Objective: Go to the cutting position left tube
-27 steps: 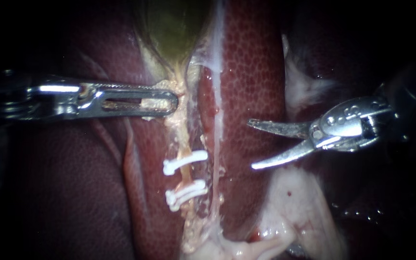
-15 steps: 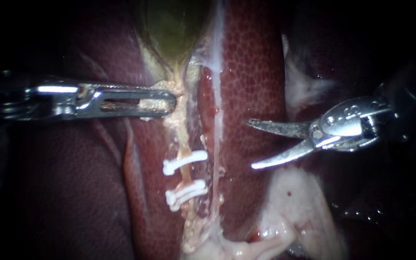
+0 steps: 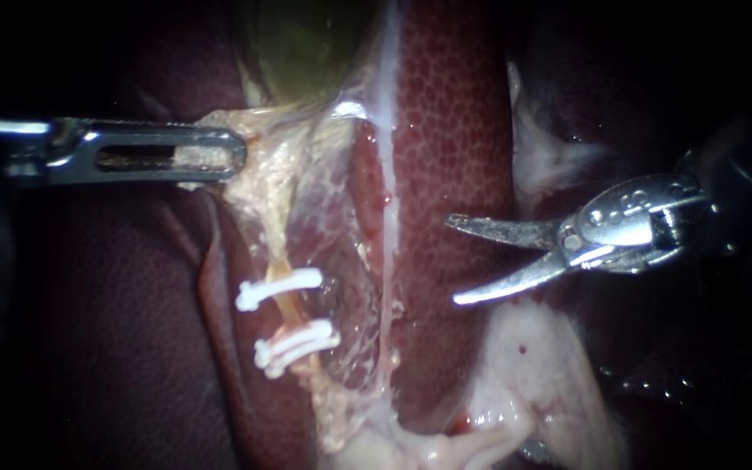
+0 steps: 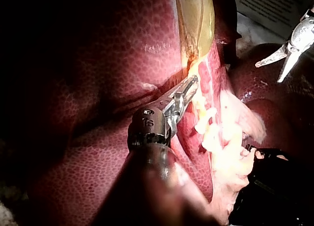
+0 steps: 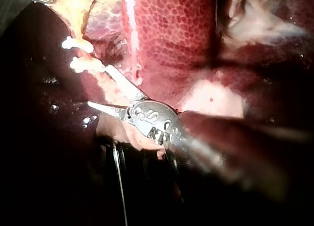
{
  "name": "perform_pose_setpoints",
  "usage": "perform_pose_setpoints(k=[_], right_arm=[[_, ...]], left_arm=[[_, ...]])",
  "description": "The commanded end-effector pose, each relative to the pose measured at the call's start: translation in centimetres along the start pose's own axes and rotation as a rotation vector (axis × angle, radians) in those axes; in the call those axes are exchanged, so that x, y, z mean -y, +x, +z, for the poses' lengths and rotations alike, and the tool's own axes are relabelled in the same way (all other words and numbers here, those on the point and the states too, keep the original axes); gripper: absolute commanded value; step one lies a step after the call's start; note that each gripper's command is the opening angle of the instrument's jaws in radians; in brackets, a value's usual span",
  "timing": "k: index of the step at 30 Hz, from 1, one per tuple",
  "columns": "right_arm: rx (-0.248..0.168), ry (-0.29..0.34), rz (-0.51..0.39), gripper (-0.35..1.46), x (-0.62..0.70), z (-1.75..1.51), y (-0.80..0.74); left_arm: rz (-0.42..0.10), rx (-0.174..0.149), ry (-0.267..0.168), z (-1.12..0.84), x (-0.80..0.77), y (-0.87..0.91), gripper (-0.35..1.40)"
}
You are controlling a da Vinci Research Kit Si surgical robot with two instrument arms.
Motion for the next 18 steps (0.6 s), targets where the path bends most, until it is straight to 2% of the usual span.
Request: perform_pose_setpoints(k=[1, 11, 14, 18], right_arm=[[0.0, 0.0, 0.0, 1.43, 0.0, 0.0, 0.0], [-0.002, 0.007, -0.002, 1.43, -0.01, 0.09, -0.06], [-0.01, 0.022, -0.007, 1.43, 0.0, 0.24, -0.16], [0.006, 0.05, -0.01, 1.43, 0.02, 0.57, -0.38]], left_arm=[[0.0, 0.001, 0.0, 0.0, 0.01, 0.0, -0.35], [0.0, 0.001, 0.0, 0.0, 0.01, 0.01, -0.35], [0.0, 0.001, -0.001, 0.0, 0.01, 0.01, -0.35], [0.0, 0.001, -0.001, 0.0, 0.02, 0.01, -0.35]])
